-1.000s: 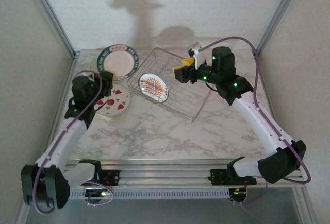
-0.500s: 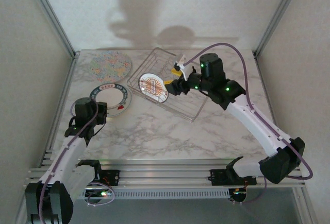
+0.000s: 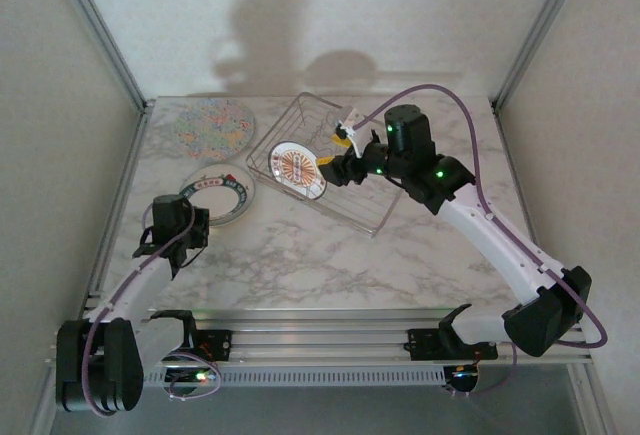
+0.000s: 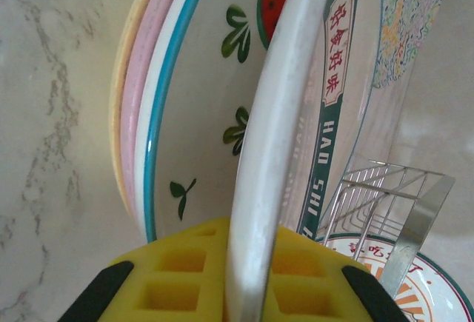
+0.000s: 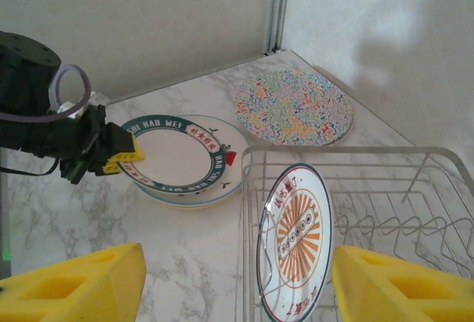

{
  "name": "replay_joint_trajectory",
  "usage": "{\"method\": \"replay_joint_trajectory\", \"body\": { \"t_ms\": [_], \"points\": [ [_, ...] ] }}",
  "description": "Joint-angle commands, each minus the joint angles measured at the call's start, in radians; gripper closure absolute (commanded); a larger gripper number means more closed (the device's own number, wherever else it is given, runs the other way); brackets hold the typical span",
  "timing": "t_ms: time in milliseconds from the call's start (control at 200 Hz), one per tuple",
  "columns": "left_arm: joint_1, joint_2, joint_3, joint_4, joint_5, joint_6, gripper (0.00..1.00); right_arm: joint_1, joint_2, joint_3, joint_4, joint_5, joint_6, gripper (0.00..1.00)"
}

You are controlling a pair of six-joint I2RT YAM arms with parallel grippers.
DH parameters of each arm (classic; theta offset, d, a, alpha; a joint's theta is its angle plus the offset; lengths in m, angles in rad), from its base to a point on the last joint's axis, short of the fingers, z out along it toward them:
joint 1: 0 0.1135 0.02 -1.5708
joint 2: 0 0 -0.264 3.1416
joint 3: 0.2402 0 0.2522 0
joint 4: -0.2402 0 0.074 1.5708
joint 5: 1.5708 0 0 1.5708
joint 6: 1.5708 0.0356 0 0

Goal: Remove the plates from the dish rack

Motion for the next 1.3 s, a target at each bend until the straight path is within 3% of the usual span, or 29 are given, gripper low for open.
{"method": "replay_joint_trajectory", "body": {
  "t_ms": [0,240,420,856,1296],
  "points": [
    [0.011,0.021,0.0,0.093,0.015,0.004,1.0,0.016,-0.006,-0.002,-0.001,-0.042,-0.004,0.32],
    [0.013,0.094,0.019,0.121,0.026,0.016,1.0,0.036,-0.021,-0.037,0.057,-0.164,-0.02,0.31],
    [0.012,0.11,0.018,0.114,0.023,0.015,0.98,0.053,-0.022,-0.048,0.073,-0.171,-0.026,0.3],
    [0.013,0.146,0.067,0.06,0.046,0.035,0.67,0.06,-0.015,-0.035,0.045,-0.134,-0.028,0.3],
    [0.011,0.156,0.166,-0.099,0.075,0.077,0.55,0.065,-0.003,-0.02,0.043,-0.112,-0.019,0.3]
  ]
}}
